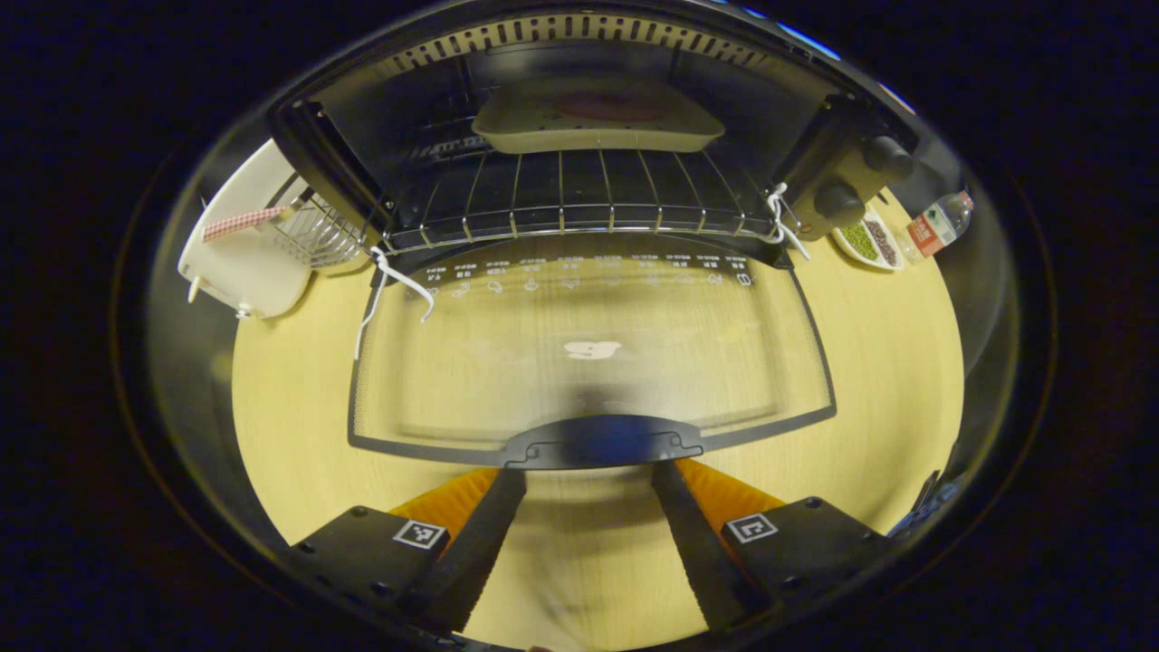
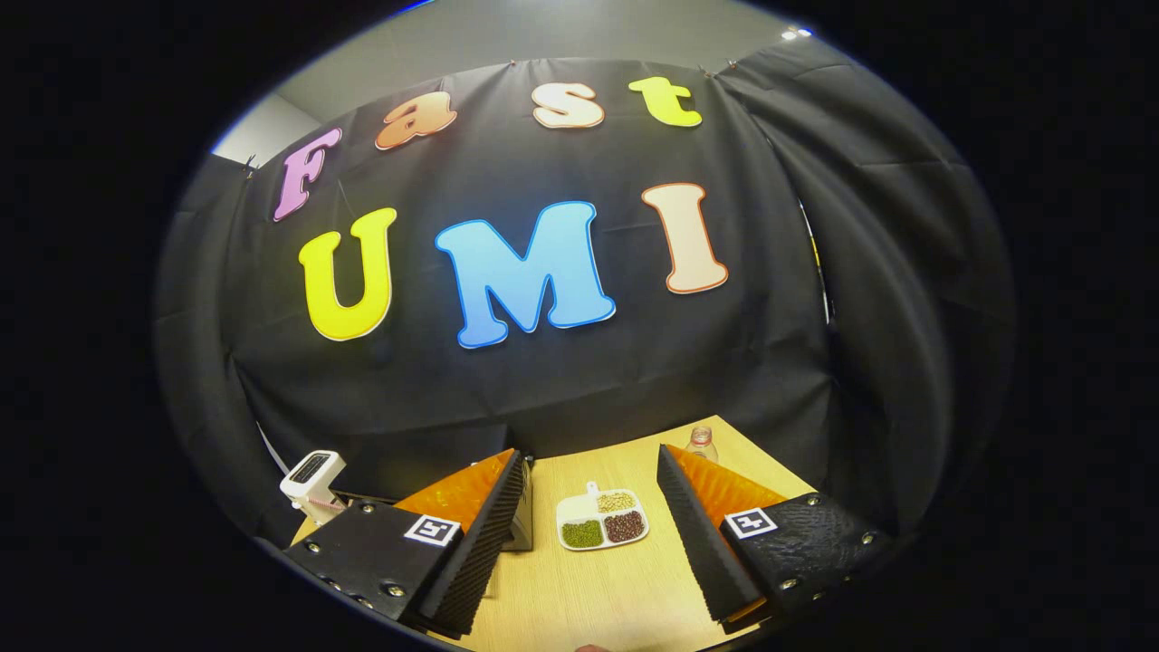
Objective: Open the electric oven with the left hand, put the food in, and close the electric oven.
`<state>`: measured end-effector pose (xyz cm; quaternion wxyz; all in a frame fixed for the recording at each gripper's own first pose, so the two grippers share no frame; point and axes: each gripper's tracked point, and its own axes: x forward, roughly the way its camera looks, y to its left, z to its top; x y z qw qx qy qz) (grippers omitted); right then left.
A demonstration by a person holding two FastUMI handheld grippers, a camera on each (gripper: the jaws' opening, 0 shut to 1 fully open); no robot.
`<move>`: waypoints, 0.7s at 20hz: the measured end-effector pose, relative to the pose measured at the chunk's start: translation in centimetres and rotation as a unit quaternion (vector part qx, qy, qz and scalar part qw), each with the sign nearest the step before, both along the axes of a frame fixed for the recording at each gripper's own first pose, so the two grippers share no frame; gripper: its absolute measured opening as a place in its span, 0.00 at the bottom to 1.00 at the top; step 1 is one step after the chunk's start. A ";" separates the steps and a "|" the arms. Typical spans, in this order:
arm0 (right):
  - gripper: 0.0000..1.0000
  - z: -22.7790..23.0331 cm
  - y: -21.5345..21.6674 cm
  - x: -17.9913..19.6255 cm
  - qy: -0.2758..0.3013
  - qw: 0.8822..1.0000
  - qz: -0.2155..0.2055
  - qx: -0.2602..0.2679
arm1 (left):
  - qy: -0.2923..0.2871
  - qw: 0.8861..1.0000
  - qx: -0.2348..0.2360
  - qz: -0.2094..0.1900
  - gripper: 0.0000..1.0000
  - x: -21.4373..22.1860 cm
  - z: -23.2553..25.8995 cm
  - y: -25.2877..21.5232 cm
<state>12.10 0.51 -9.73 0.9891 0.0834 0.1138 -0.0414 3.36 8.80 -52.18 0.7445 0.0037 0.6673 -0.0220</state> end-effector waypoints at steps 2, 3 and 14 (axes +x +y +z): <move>0.91 -0.2 0.2 0.0 0.006 1.000 0.002 0.004 | 0.003 1.000 0.003 0.000 1.00 0.0 -0.3 0.0; 0.91 -0.1 0.2 0.0 0.005 1.000 0.002 0.007 | 0.003 1.000 0.003 0.001 0.97 0.1 -0.2 0.0; 0.91 -0.4 0.6 -0.5 0.006 1.000 0.019 0.017 | -0.052 0.999 0.002 0.012 0.96 0.1 3.3 0.0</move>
